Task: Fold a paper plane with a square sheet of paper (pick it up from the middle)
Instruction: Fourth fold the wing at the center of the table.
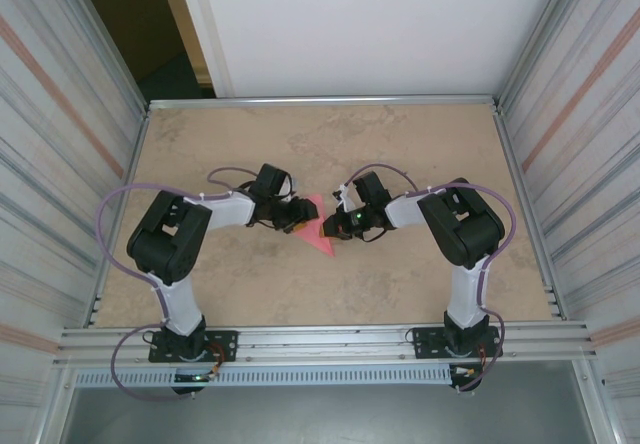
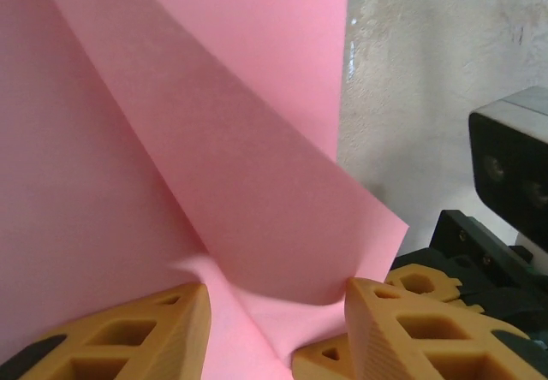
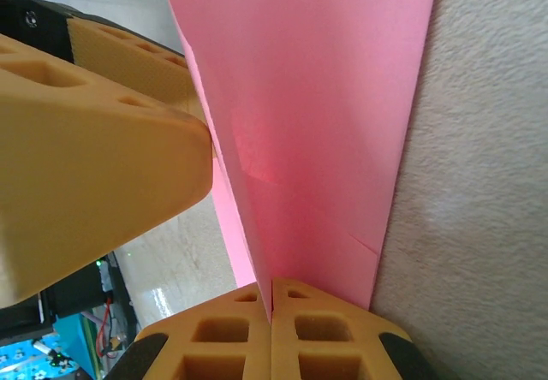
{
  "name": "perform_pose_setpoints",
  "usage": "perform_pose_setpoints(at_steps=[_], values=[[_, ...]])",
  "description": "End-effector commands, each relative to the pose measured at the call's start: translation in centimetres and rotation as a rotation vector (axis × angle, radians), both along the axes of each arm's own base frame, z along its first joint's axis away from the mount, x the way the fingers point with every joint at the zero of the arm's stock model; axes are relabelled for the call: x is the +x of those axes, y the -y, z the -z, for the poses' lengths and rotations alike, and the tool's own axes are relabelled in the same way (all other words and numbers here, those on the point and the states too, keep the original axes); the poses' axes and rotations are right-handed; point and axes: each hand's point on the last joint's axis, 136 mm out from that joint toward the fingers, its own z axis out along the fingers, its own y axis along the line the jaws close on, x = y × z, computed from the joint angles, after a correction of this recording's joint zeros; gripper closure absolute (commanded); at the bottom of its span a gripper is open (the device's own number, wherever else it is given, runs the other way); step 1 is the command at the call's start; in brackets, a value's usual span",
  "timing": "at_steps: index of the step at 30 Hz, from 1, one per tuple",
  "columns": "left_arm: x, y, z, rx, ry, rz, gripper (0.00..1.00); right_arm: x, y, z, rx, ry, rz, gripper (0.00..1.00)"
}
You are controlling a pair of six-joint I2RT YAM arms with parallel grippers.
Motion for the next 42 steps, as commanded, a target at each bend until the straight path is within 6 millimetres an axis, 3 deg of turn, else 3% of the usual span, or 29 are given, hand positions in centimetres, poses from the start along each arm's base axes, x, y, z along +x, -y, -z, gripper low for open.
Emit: perform_pose_setpoints(at_steps=[1, 9, 17, 29, 36, 42], values=[[-0.4, -0.6, 1.0, 0.061, -0.029, 0.004, 0.53, -0.5, 0.7, 1.2, -0.016, -0.057, 0.016, 0.93], [-1.0, -1.4, 2.7, 0.18, -0.108, 0.005, 0.5, -0.6, 0.8, 1.2, -0.015, -0.06, 0.019, 0.91], [-2.3, -3.0, 5.2, 0.335, -0.223, -0.001, 0.51, -0.6, 0.7, 0.1, 0.005, -0.053, 0.02, 0.81], [-3.7, -4.7, 6.9, 0.453, -0.308, 0.0, 0.48, -1.0, 2.6, -1.9, 0.007, -0.02, 0.068, 0.71], [-4.3, -5.3, 7.7, 0.518, -0.345, 0.005, 0.47, -1.0, 3.6, -3.9, -0.037, 0.088, 0.107, 0.75], [-4.6, -6.0, 8.0, 0.563, -0.366, -0.006, 0.47, -2.2, 1.7, -3.5, -0.099, 0.122, 0.036, 0.82]])
